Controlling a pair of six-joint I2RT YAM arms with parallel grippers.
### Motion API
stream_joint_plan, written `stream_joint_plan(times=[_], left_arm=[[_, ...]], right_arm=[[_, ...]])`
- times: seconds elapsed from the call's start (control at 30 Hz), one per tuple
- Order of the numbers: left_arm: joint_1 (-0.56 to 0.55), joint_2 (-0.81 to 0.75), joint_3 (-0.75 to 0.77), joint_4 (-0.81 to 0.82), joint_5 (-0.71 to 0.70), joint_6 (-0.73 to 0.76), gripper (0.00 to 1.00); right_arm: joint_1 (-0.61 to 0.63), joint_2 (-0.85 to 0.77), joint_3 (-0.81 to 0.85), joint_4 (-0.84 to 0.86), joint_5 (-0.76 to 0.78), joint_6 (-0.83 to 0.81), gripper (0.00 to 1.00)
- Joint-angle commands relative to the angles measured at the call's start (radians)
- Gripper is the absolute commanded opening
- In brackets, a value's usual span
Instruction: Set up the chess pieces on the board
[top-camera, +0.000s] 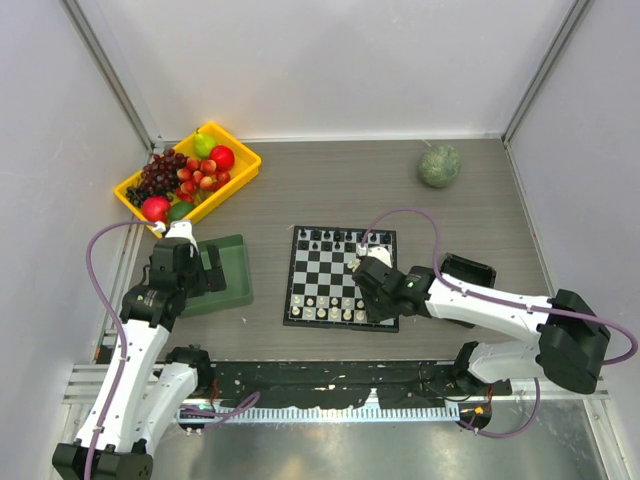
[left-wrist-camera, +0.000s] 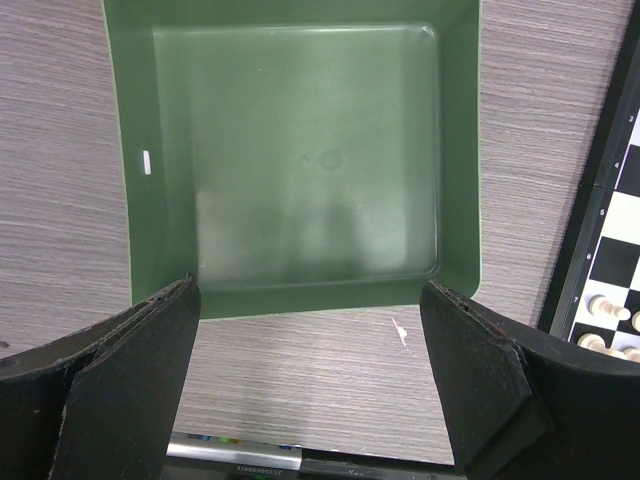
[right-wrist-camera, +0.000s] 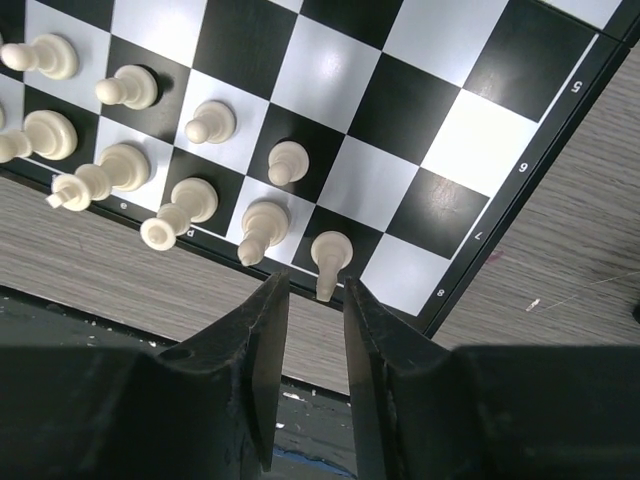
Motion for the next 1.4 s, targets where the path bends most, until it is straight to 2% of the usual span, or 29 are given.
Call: stream_joint_plan(times=[0.0,0.13,0.27,0.47,0.77,0.97,1.37], left_arm=[[0.004,-0.003,0.039,0.007,0.014,0.008,0.99],[0.004,-0.006,0.037,0.005,0.013,0.007,0.99],[0.004,-0.005,0.036,0.007,0.014,0.007,0.99],[0.004,-0.006,0.036,0.007,0.013,0.007,0.99],[0.004,-0.005,0.036,0.007,0.014,0.007,0.99],[0.004,-0.002,0.037,0.005,0.011,0.005,0.99],[0.004,0.003,0.037,0.004,0.011,0.005,0.99]], right_arm=[[0.004,-0.057,0.062,0.007,0.033,0.007,0.35],[-0.011,-0.068,0.110,-0.008,0.113,0.001,0.38],[-0.060,-0.018,0.175,-0.013,0.129,-0.022,0.39],[-0.144,0.091,0.251,0.044,0.063,-0.065,0.40],[-0.189,0.255,0.337,0.111,0.032,-0.098,0.38],[-0.214,0.340,0.364,0.131,0.020,-0.123,0.35],[-0.229,0.406,0.390,0.153,0.023,-0.154,0.26]])
